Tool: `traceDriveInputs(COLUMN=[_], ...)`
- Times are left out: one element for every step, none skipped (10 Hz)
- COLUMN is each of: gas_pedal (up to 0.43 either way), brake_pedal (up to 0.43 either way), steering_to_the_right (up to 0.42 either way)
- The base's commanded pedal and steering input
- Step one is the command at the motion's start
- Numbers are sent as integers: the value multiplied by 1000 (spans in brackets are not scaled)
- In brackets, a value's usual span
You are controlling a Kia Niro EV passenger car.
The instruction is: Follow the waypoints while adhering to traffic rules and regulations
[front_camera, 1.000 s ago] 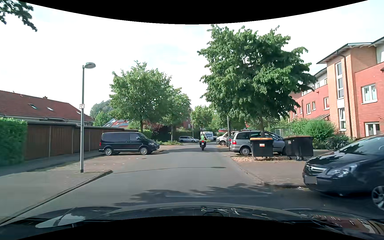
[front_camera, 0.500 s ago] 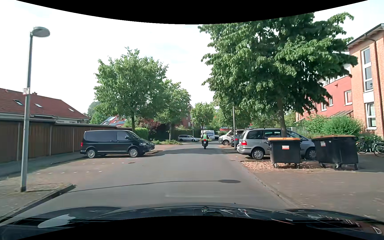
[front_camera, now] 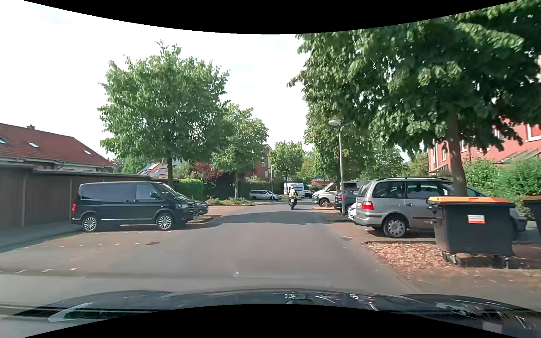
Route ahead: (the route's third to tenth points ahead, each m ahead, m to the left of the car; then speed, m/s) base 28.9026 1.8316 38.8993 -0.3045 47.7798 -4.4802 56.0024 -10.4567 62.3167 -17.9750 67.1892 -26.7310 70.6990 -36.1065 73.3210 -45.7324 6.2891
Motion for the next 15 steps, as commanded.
traceDriveInputs(gas_pedal=[157,157,157,157,157,150,150,150,150,150,150,150,150,150,138], brake_pedal=[0,0,0,0,0,0,0,0,0,0,0,0,0,0,0], steering_to_the_right=[-4,-3,-3,-3,0,1,1,3,5,5,7,9,11,14,17])
